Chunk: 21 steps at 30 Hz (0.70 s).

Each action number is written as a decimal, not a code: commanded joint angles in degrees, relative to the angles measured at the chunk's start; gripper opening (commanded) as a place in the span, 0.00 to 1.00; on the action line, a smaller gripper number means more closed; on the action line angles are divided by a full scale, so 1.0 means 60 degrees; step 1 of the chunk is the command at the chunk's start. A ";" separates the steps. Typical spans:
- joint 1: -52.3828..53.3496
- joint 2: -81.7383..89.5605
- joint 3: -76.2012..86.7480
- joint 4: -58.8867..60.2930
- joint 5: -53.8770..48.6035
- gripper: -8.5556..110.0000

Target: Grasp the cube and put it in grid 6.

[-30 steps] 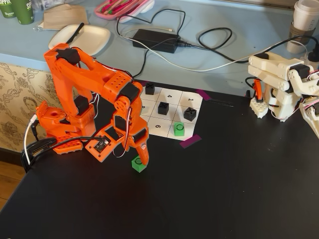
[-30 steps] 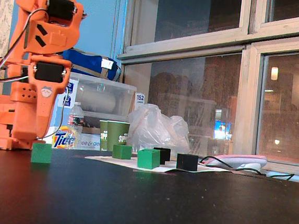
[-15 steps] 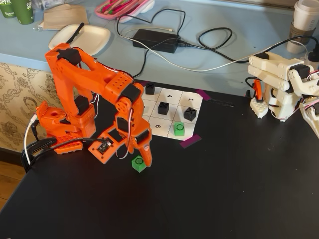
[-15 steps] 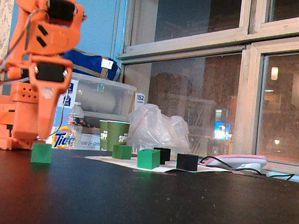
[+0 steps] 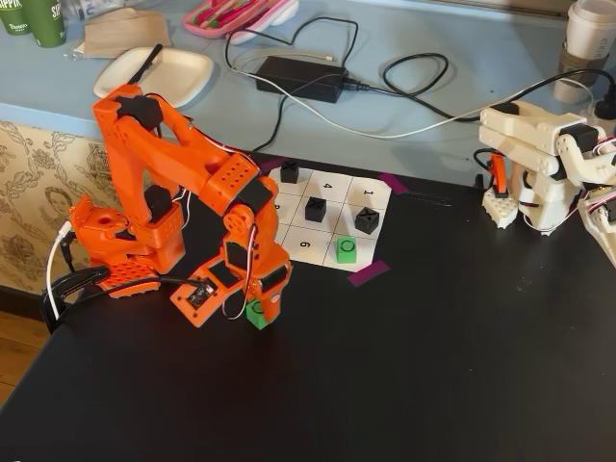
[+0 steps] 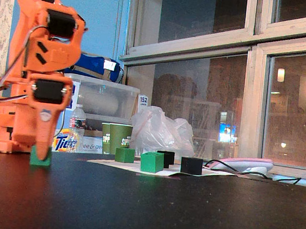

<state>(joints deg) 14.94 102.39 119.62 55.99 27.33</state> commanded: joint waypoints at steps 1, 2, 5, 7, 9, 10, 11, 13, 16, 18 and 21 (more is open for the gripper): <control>0.0029 -0.0015 -0.0132 0.0044 0.0103 0.11; 0.0029 0.0000 -0.0132 0.0044 0.0103 0.11; -0.0029 0.0088 -0.0146 0.0073 0.0190 0.11; -0.0278 0.0234 -0.0249 0.0176 0.0176 0.11; -0.0703 0.0469 -0.0513 0.0557 0.0029 0.11; -0.0908 0.0586 -0.0703 0.0820 0.0000 0.11; -0.1099 0.0762 -0.0923 0.1143 0.0000 0.11; -0.1582 0.1113 -0.1230 0.1641 -0.0381 0.07; -0.2139 0.1626 -0.1362 0.2109 -0.0425 0.07; -0.2607 0.1904 -0.1392 0.2197 -0.0732 0.07; -0.3794 0.2227 -0.1406 0.2241 -0.1523 0.07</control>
<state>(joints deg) -2.20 112.76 113.73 68.91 21.53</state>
